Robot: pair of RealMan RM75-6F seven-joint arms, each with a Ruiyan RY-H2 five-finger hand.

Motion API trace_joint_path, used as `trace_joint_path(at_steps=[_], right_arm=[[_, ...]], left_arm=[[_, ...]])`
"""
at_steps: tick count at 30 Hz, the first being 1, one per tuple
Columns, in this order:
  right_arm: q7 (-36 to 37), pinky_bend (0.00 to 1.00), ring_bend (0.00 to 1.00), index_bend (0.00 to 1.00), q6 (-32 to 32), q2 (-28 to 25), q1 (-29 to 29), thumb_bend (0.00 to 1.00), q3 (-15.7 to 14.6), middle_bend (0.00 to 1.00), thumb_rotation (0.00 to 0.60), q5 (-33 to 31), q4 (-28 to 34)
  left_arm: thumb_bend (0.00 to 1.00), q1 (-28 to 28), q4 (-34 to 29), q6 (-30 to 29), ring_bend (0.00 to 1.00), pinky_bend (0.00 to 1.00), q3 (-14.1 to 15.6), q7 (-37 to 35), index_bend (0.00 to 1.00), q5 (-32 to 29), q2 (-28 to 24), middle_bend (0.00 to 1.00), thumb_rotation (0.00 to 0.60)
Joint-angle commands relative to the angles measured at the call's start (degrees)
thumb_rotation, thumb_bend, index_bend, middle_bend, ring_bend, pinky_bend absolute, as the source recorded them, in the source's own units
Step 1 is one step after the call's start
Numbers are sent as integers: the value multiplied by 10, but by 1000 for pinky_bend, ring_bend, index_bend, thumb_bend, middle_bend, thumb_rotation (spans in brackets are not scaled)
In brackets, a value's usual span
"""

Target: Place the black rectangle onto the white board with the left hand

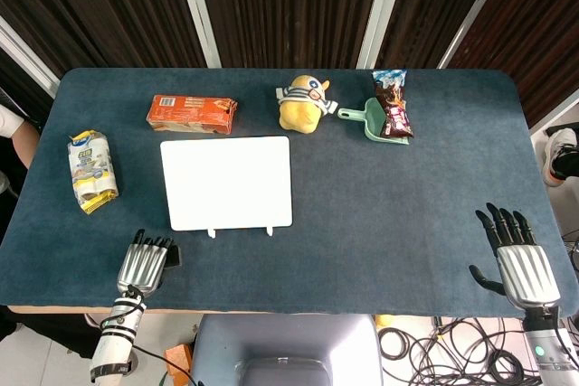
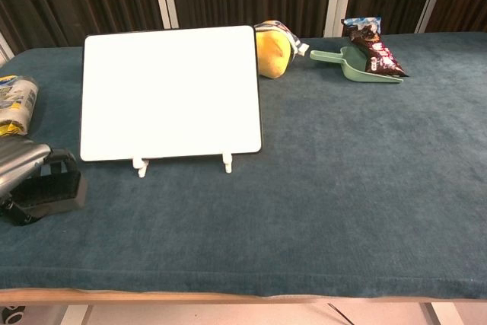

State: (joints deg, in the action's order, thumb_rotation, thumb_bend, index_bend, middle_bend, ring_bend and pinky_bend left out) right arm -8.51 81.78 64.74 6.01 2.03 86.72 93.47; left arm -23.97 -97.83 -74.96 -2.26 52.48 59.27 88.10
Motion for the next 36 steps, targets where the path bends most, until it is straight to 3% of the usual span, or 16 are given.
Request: trace_joint_path(at_steps=[1, 7, 15, 20, 25, 36], right_arm=[[1, 0, 0, 0, 0, 0, 0, 193, 0, 0, 600, 0, 0], [5, 0, 0, 0, 3, -1, -2, 193, 1, 0, 600, -2, 0], [14, 0, 0, 0, 5, -5, -2, 193, 4, 0, 600, -5, 1], [27, 0, 0, 0, 5, -10, -3, 193, 6, 0, 600, -7, -1], [41, 0, 0, 0, 6, -16, -4, 193, 7, 0, 600, -8, -3], [56, 0, 0, 0, 12, -21, -8, 193, 6, 0, 600, -5, -5]], left_arm=[[514, 6, 28, -44, 520, 225, -1, -65, 750, 88, 7, 838, 600], [523, -5, 94, -105, 568, 248, -29, -183, 773, 215, 39, 884, 600], [508, -81, 259, -147, 581, 244, -102, -253, 781, 305, 158, 893, 600], [497, -136, 378, -118, 593, 243, -136, -243, 782, 300, 226, 896, 600], [484, -175, 468, -95, 593, 241, -149, -216, 780, 293, 266, 895, 600], [453, -210, 575, -61, 593, 227, -154, -188, 772, 266, 305, 892, 600]])
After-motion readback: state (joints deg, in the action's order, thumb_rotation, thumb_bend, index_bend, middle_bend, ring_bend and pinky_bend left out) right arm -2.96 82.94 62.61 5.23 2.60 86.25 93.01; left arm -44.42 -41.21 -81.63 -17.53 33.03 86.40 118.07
